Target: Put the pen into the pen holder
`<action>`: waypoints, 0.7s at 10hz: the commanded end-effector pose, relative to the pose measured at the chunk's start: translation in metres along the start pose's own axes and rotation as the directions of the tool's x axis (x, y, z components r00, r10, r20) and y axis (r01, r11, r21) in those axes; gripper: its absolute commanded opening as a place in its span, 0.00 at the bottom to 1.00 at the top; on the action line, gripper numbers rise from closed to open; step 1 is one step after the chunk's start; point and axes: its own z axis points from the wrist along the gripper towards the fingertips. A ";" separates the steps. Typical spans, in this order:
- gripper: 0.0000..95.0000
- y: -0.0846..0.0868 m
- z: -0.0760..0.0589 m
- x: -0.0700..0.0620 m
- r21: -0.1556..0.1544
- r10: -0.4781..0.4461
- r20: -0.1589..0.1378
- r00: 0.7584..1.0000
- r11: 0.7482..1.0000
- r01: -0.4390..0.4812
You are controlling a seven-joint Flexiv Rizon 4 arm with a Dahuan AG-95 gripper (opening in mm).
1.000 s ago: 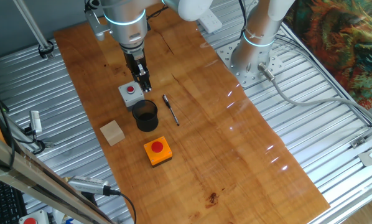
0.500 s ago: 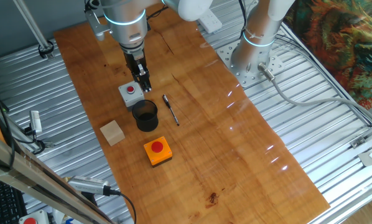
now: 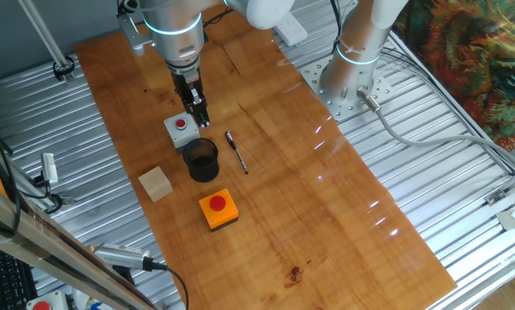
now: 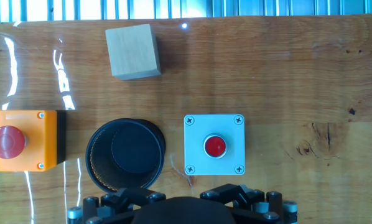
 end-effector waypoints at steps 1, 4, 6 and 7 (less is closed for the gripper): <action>1.00 0.000 0.000 0.000 0.001 0.000 0.000 1.000 1.000 0.000; 0.00 0.001 -0.005 0.001 0.003 0.118 0.030 0.993 0.993 -0.118; 0.00 0.003 -0.008 0.002 0.011 0.117 0.030 0.993 0.993 -0.118; 0.00 0.003 -0.008 0.002 0.011 0.118 0.031 0.992 0.993 -0.119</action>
